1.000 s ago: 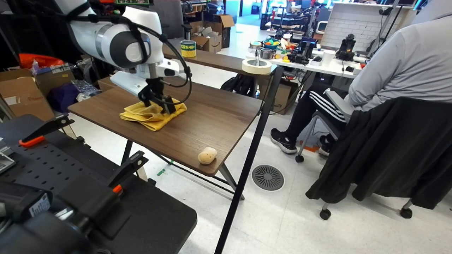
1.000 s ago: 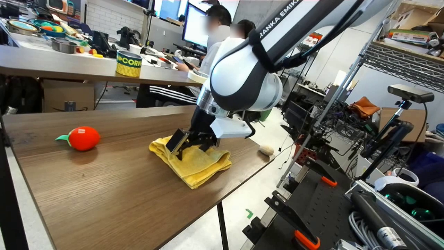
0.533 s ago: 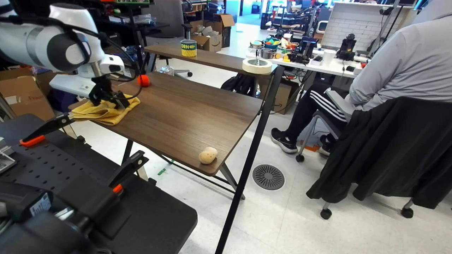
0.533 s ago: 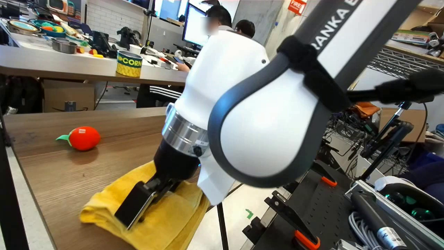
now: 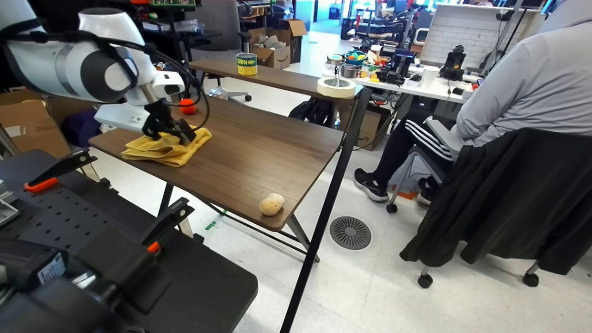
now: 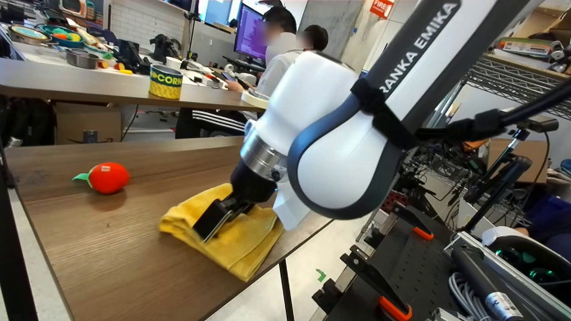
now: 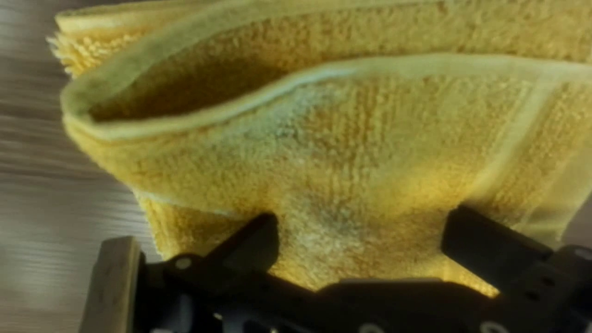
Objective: Move the small ball forward and wipe the table with a yellow towel
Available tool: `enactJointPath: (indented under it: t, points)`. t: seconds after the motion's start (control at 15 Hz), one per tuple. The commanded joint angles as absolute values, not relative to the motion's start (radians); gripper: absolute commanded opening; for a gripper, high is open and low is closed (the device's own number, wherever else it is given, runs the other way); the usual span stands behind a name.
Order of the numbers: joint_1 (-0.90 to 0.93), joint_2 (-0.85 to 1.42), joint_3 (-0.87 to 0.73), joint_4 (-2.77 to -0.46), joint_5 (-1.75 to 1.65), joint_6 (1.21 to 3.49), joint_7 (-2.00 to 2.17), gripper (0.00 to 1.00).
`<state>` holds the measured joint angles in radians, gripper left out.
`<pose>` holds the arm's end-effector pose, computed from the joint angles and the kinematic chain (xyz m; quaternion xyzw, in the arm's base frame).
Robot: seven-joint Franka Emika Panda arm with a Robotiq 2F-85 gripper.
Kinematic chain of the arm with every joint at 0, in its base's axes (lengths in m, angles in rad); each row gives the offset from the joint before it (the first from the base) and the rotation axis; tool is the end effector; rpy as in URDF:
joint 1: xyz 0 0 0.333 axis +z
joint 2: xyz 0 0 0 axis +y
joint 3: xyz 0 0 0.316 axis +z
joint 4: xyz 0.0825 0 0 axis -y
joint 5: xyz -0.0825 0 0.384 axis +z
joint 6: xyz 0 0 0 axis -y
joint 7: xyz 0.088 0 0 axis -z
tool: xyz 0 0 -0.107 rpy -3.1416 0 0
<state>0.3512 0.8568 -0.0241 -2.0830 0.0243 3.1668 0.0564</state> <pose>0.5318 0.1773 0.0336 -0.9853 -0.1272 -0.1128 0.0143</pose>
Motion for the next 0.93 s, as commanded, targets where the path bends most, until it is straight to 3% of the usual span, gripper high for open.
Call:
enactJointPath:
  t: [0.0, 0.27, 0.6, 0.87]
  points:
    - [0.270, 0.870, -0.125, -2.080, 0.037, 3.166, 0.077, 1.00]
    - [0.128, 0.880, -0.222, -2.072, 0.012, 3.147, 0.038, 1.00]
    - [-0.093, 0.807, -0.113, -2.160, -0.095, 3.173, -0.141, 1.00]
    - [0.024, 0.822, -0.042, -2.216, -0.079, 3.238, -0.084, 1.00]
